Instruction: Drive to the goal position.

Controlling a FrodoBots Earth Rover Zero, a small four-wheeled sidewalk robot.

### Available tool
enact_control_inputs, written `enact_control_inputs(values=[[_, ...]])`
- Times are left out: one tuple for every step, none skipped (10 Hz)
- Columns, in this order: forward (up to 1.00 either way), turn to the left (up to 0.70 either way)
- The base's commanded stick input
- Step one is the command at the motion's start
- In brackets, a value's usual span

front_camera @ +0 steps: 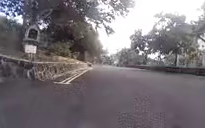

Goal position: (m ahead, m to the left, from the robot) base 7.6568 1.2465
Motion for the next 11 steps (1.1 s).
enact_control_inputs(values=[[1.00, 0.00], [1.00, 0.00], [1.00, 0.00], [1.00, 0.40], [1.00, 0.40], [1.00, 0.35], [1.00, 0.18], [1.00, 0.01], [1.00, 0.00], [1.00, 0.00], [1.00, 0.00]])
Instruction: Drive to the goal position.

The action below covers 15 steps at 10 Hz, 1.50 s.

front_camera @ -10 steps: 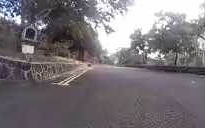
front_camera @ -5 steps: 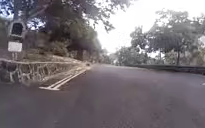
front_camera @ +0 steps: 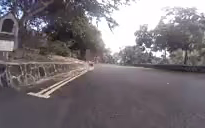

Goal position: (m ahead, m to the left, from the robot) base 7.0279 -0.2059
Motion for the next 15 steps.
enact_control_inputs(values=[[1.00, 0.00], [1.00, 0.00], [1.00, 0.00], [1.00, 0.00], [1.00, 0.00], [1.00, 0.00], [1.00, 0.00], [1.00, 0.00], [1.00, 0.00], [1.00, 0.00], [1.00, 0.00], [1.00, 0.00], [1.00, 0.00], [1.00, 0.00], [1.00, 0.00]])
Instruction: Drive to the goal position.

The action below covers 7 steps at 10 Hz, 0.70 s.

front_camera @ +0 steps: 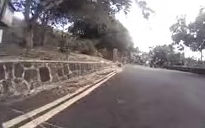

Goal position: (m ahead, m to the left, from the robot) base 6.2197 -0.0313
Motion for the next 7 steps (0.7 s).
enact_control_inputs(values=[[1.00, 0.00], [1.00, 0.00], [1.00, 0.00], [1.00, 0.00], [1.00, -0.14], [1.00, -0.32], [1.00, -0.40]])
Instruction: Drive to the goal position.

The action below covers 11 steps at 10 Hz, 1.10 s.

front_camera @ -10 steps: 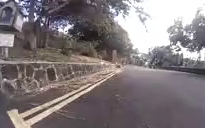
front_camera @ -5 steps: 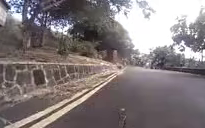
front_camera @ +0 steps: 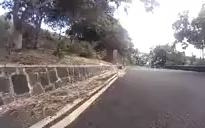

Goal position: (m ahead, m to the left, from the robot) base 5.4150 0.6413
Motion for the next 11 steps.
enact_control_inputs(values=[[1.00, -0.40], [1.00, -0.40], [1.00, -0.40], [1.00, -0.39], [1.00, -0.30], [1.00, -0.22], [1.00, 0.00], [1.00, 0.00], [1.00, 0.00], [1.00, 0.00], [1.00, 0.00]])
